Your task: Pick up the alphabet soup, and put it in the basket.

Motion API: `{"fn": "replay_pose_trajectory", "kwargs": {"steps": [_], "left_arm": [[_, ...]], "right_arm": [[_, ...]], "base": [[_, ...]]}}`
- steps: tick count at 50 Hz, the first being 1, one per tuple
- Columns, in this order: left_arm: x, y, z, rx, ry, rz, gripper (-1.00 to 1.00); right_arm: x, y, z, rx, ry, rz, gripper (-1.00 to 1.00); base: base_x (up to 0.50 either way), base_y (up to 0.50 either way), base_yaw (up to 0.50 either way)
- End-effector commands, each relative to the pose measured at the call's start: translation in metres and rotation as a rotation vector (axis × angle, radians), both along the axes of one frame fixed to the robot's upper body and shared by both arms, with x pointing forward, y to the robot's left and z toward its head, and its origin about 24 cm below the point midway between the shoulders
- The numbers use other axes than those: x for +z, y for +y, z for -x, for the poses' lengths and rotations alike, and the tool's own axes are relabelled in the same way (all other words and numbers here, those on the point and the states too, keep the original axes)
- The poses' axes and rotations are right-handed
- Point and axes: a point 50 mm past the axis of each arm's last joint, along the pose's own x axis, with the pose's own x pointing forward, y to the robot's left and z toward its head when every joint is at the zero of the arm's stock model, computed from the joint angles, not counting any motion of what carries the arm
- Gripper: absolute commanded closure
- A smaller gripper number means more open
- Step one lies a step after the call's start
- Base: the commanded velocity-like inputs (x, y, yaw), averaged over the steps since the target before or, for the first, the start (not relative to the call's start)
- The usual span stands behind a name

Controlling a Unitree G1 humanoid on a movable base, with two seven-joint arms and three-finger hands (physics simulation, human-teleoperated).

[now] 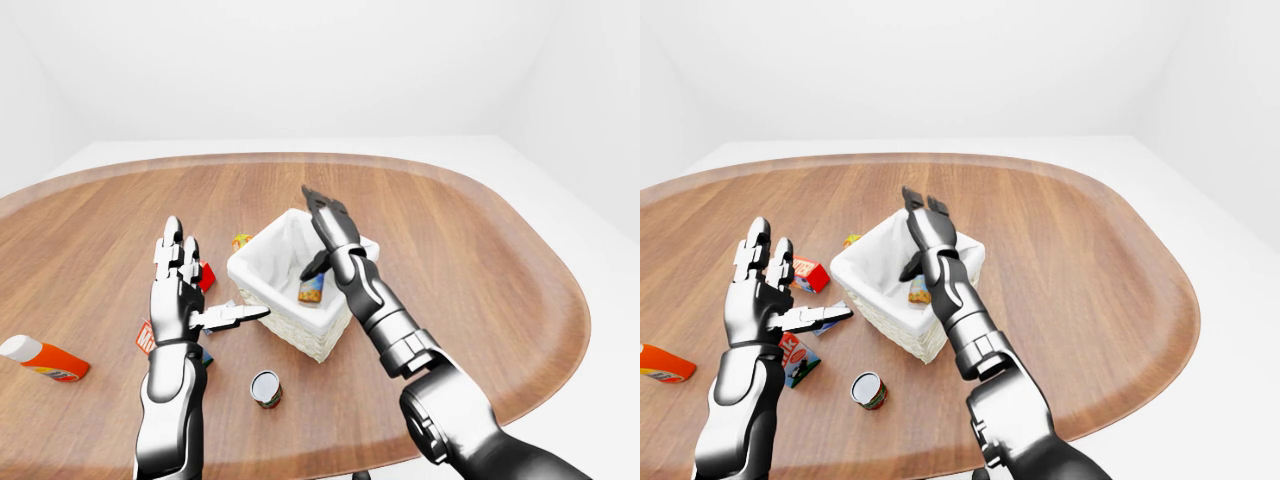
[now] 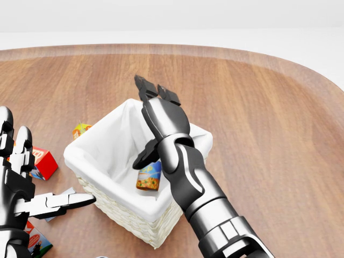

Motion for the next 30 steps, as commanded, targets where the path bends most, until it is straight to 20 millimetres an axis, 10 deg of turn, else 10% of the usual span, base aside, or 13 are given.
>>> {"fn": "replay_pose_trajectory", "kwargs": {"steps": [1, 20, 30], "left_arm": [[0.000, 0.000, 0.000, -0.001, 0.000, -0.001, -1.00], [-0.001, -0.001, 0.000, -0.001, 0.005, -0.001, -1.00], [-0.001, -0.001, 0.000, -0.002, 0.002, -0.001, -1.00]], "right_arm": [[-0.002, 0.000, 0.000, -0.006, 0.003, 0.000, -1.00], [-0.002, -0.001, 0.000, -0.007, 0.003, -0.001, -1.00], [0.037, -0.005, -0.002, 0.001, -0.119, -0.081, -1.00]], "base": [[0.00, 0.00, 0.00], [0.00, 0.00, 0.00], [0.00, 0.00, 0.00]]}}
